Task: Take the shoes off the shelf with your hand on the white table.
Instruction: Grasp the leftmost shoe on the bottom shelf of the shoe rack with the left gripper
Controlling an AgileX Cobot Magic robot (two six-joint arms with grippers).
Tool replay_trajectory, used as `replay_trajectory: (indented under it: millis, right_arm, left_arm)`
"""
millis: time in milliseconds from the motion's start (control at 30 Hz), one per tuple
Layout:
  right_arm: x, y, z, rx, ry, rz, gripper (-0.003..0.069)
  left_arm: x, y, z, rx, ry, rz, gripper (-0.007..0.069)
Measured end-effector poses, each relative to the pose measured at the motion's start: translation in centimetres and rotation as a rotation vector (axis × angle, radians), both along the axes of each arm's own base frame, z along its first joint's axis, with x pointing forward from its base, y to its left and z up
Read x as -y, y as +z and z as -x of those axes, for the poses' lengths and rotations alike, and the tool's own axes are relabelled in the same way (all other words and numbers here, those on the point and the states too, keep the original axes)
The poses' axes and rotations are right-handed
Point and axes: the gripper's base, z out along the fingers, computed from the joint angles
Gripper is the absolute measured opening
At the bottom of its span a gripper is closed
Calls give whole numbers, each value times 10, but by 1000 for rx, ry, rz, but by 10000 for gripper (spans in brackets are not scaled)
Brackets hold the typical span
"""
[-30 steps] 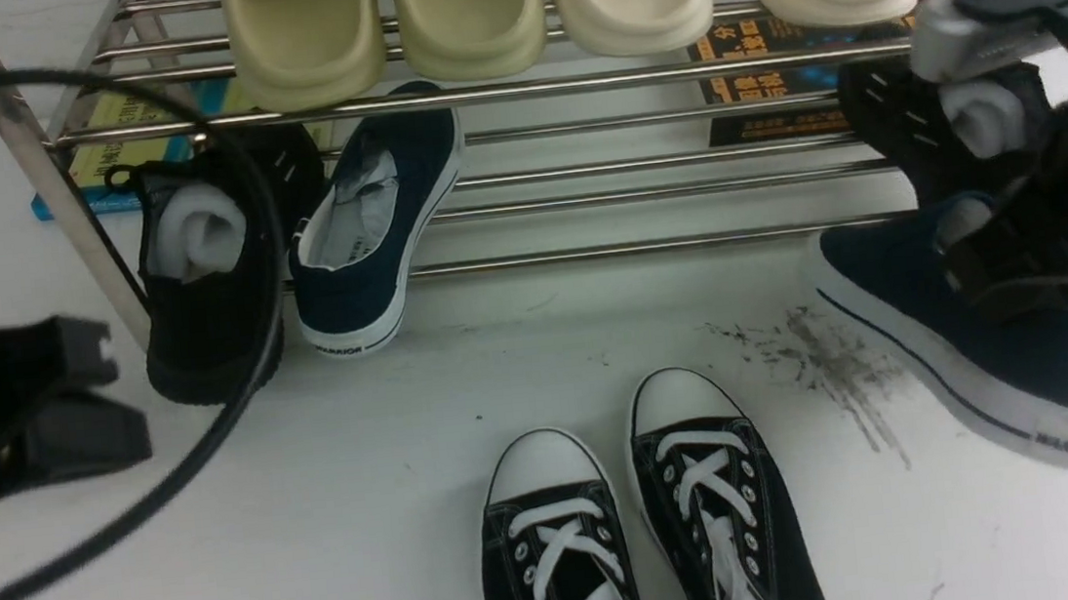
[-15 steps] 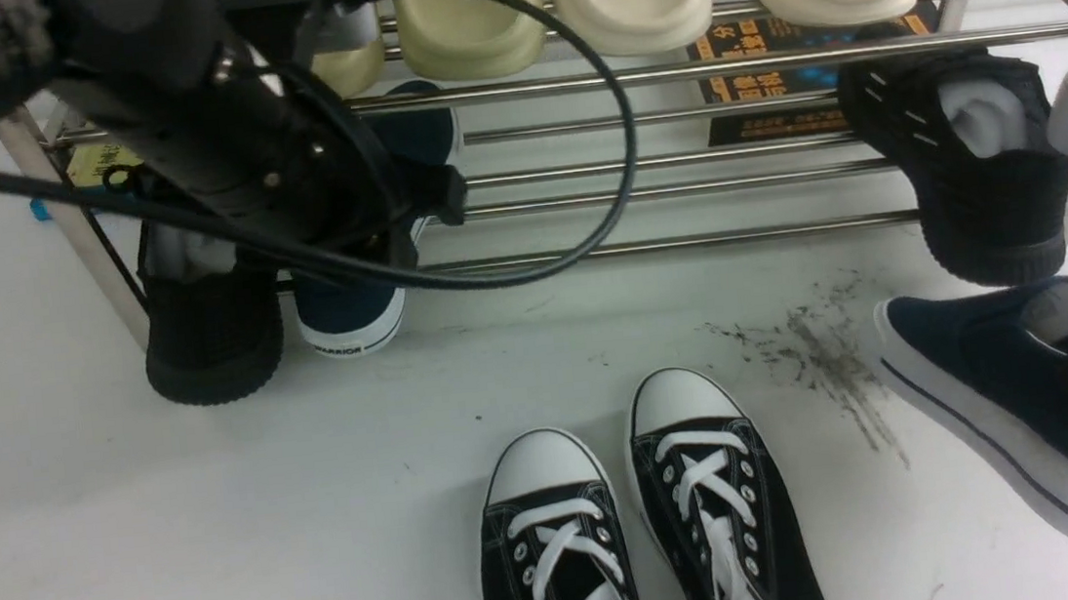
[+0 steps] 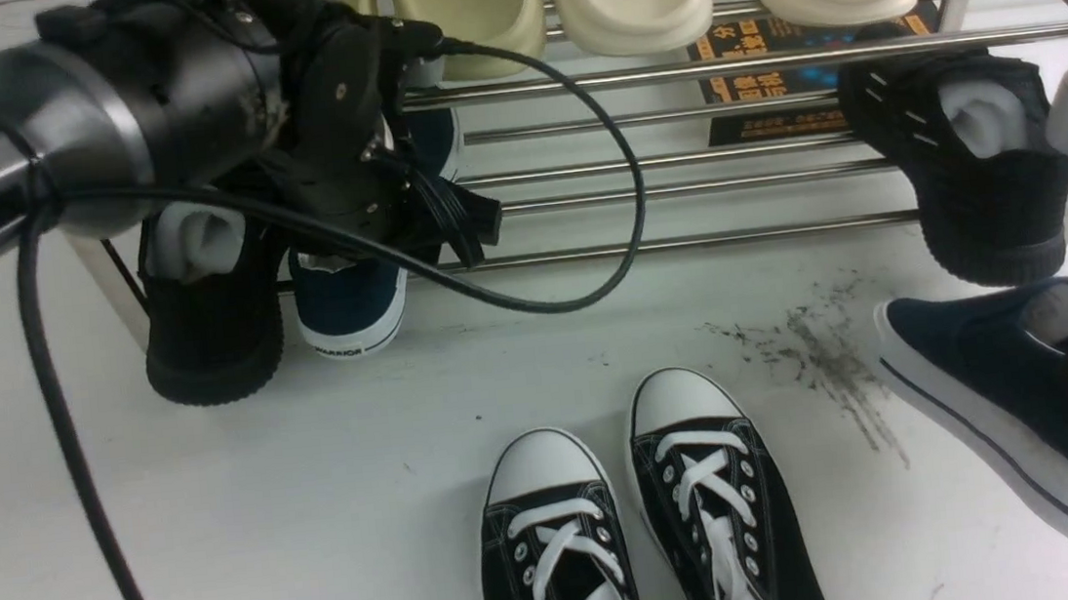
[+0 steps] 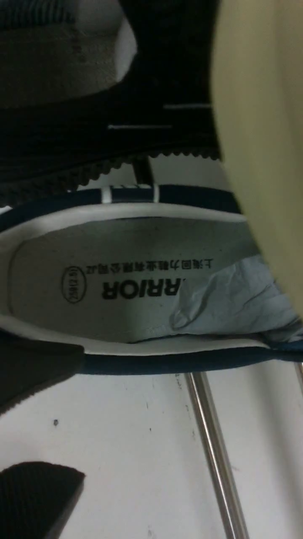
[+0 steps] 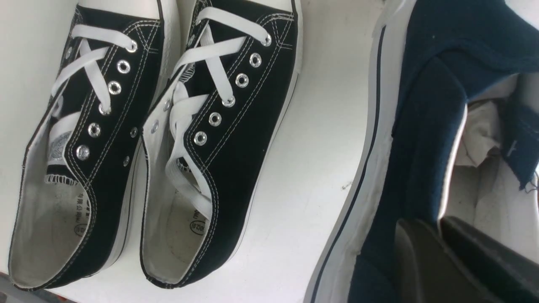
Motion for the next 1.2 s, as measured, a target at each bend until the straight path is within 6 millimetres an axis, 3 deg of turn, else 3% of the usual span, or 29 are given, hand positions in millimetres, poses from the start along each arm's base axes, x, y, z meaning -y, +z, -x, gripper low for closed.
replay_trajectory:
  millis: [333, 467, 567, 667, 833, 967, 1200]
  right_arm:
    - [0, 0, 0, 1, 0, 2, 39]
    - [0, 0, 0, 2, 0, 2, 39]
    - [0, 0, 0, 3, 0, 1, 39]
    - [0, 0, 0, 5, -1, 1, 39]
    - [0, 0, -1, 9, 1, 1, 39]
    - [0, 1, -2, 23, -1, -6, 39]
    - [-1, 1, -2, 28, -1, -8, 40]
  left_arm:
    - [6, -25, -21, 64, 0, -52, 333]
    - [4, -25, -23, 92, 45, -63, 228]
    - [2, -25, -23, 89, 82, -58, 67]
    - [1, -21, -20, 81, 99, -37, 41]
    - [-5, 11, 0, 57, 140, 65, 41]
    - [-13, 58, 31, 58, 132, 204, 41]
    - [-27, 106, 78, 31, 57, 325, 41]
